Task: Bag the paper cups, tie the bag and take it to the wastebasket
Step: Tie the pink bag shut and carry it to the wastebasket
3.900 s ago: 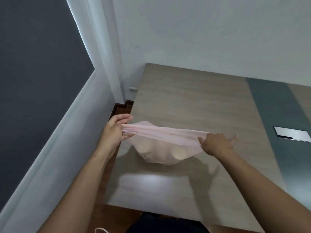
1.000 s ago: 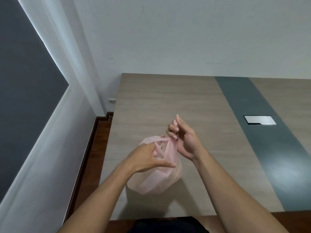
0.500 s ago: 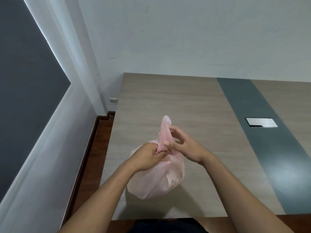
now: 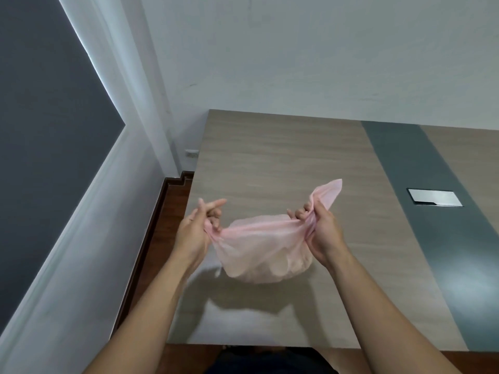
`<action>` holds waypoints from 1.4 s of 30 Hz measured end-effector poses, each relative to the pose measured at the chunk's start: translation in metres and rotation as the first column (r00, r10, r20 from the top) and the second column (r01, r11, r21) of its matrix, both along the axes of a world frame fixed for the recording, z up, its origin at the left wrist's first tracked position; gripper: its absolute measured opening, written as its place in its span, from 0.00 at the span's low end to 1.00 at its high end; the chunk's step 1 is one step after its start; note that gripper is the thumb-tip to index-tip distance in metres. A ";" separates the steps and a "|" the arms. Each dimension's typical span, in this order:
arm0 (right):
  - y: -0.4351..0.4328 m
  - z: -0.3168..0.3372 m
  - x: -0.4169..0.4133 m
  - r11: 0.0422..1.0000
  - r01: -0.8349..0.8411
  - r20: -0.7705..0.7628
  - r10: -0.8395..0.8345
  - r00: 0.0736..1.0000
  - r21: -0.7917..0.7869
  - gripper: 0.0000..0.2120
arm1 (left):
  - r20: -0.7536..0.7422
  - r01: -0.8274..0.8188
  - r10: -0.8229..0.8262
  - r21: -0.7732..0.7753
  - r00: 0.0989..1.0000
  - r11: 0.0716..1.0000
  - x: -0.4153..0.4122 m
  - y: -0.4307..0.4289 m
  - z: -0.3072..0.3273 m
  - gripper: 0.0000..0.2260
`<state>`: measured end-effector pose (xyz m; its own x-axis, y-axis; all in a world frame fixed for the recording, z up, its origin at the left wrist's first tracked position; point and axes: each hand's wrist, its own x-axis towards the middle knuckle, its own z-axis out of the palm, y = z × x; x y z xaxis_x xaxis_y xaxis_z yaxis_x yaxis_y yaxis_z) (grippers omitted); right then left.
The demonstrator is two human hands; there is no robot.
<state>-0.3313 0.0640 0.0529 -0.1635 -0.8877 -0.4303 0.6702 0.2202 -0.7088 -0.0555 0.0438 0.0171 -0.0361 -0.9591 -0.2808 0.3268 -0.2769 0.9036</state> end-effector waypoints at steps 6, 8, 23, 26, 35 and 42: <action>-0.012 0.013 0.009 0.999 -0.020 0.084 0.024 0.996 -0.048 0.21 | -0.040 -0.119 0.120 0.020 0.992 0.993 0.005 -0.008 0.007 0.48; -0.016 0.018 0.013 0.997 -0.023 0.123 0.032 0.992 -0.070 0.22 | 0.068 -0.097 0.093 0.065 0.993 0.993 0.006 0.004 -0.006 0.54; -0.003 0.032 0.012 0.998 -0.017 0.102 0.023 0.995 -0.060 0.23 | 0.075 0.038 -0.031 -0.084 0.997 0.996 -0.041 0.004 0.028 0.34; 0.000 0.035 0.006 0.988 -0.096 0.102 0.108 0.989 -0.123 0.23 | -0.154 -0.083 0.085 0.015 0.984 0.996 -0.049 -0.002 0.047 0.28; -0.005 0.034 0.020 0.958 -0.285 -0.249 0.285 0.926 0.036 0.15 | -0.321 0.075 -0.079 -0.024 0.944 0.997 -0.047 -0.013 0.047 0.13; -0.008 0.021 0.019 0.938 -0.346 -0.014 0.347 0.938 0.011 0.19 | 0.093 0.140 -0.140 0.006 0.986 0.990 -0.045 -0.009 0.029 0.17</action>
